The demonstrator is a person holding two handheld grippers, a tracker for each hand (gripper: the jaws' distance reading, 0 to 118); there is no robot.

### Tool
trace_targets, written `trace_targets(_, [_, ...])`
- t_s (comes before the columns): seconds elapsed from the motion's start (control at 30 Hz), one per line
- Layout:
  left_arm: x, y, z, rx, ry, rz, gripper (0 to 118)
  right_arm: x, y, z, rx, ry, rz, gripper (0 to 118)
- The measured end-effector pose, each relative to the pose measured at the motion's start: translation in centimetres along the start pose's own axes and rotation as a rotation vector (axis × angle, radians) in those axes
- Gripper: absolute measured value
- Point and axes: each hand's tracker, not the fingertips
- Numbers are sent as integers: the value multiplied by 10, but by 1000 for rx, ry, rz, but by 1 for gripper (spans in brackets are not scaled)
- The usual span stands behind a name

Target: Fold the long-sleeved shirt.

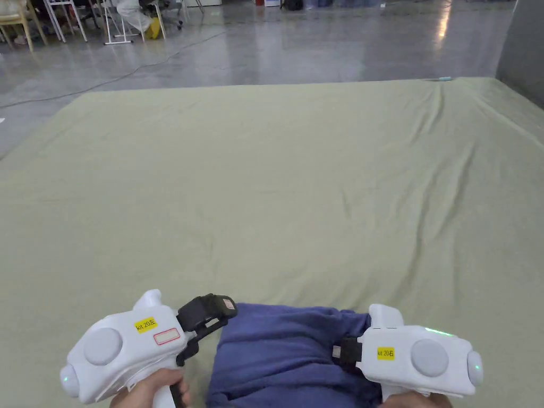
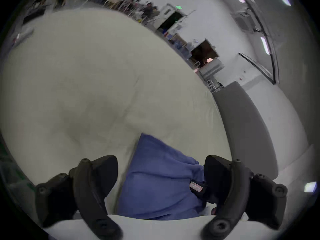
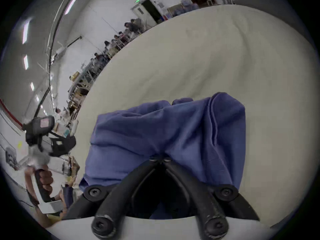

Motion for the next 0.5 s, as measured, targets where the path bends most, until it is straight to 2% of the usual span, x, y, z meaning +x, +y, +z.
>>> trace_targets(0.07, [-11, -3, -12, -32, 31, 24, 101, -3, 1, 2, -2, -2, 12, 0])
trace_targets(0.17, [-26, -8, -28, -74, -49, 97, 101, -2, 0, 1, 0, 1, 11, 0])
trace_targets(0.23, [-25, -11, -28, -44, -86, 62, 101, -1, -1, 1, 4, 4, 5, 0])
trace_targets(0.3, [-25, -14, -38, -94, -143, 53, 101, -1, -2, 2, 8, 6, 4, 0])
trace_targets(0.37, [-21, -19, -38, -94, -135, 61, 100, -1, -2, 2, 9, 7, 3, 0])
trace_targets(0.43, [-19, -21, -38, -96, -130, 14, 95, -1, -2, 2, 10, 9, 1, 0])
trace_targets(0.5, [-18, -22, -37, -103, -96, -17, 84, 0, -1, 1, 8, 13, 1, 0])
